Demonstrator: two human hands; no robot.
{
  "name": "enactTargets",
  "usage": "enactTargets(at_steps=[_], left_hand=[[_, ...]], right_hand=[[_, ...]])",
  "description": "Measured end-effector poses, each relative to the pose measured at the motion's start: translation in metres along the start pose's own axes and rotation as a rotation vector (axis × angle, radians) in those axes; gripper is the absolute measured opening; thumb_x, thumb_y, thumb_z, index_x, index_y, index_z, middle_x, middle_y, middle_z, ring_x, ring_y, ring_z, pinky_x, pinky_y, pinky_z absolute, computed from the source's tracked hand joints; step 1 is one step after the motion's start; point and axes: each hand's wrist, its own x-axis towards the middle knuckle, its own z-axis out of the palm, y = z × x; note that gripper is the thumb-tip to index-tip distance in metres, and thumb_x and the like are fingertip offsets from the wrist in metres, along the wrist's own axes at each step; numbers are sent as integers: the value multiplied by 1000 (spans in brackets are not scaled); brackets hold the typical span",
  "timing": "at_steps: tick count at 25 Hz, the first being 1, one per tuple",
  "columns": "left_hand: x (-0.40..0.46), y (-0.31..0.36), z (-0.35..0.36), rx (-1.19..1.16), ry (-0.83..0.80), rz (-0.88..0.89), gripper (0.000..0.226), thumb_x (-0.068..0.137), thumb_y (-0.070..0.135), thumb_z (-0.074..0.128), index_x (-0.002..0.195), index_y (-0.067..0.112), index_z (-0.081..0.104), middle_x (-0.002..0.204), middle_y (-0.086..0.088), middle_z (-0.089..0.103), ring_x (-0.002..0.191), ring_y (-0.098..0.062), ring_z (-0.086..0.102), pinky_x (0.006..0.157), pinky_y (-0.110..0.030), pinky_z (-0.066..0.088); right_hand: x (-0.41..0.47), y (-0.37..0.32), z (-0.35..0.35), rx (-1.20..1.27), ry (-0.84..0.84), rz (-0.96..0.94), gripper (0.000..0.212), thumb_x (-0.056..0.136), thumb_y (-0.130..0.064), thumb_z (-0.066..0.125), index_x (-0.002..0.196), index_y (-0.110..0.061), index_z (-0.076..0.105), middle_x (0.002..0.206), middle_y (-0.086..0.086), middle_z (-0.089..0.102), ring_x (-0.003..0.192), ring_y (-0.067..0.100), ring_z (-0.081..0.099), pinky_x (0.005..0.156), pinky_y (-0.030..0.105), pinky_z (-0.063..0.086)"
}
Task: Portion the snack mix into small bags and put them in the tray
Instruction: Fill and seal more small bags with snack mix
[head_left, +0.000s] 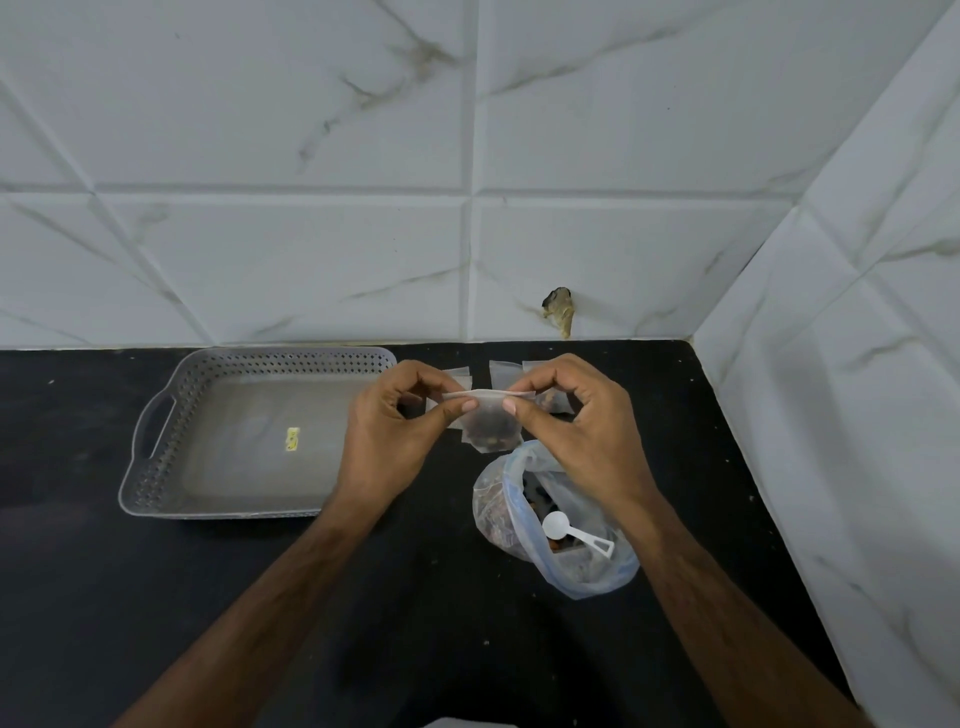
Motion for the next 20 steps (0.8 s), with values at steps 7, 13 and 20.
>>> enactTargets(at_steps=[7,13,20], left_hand=[[3,4,1,18,-68,44,16,80,9,82,83,16,69,83,8,68,80,-17,64,71,-44,50],[6,8,-3,53,-110,91,13,82,9,80,87,16,69,85,9,67,83,-15,64,75,-37,51],[2,9,5,6,-130,101,13,87,33,71,93,22,72,90,10,70,89,-19,67,78,-46,56]], right_hand=[[0,-1,3,-74,-32,-86,10,87,-17,68,89,-22,60,91,-19,57,91,10,59,74,20,52],[3,-5,0,-87,-81,-128,10,87,-13,70,91,-19,63,91,-16,57,92,11,57,75,20,49],[7,-1,6,-184,-32,-221,5,81,-20,67,84,-17,65,82,-12,58,80,11,54,71,37,48]])
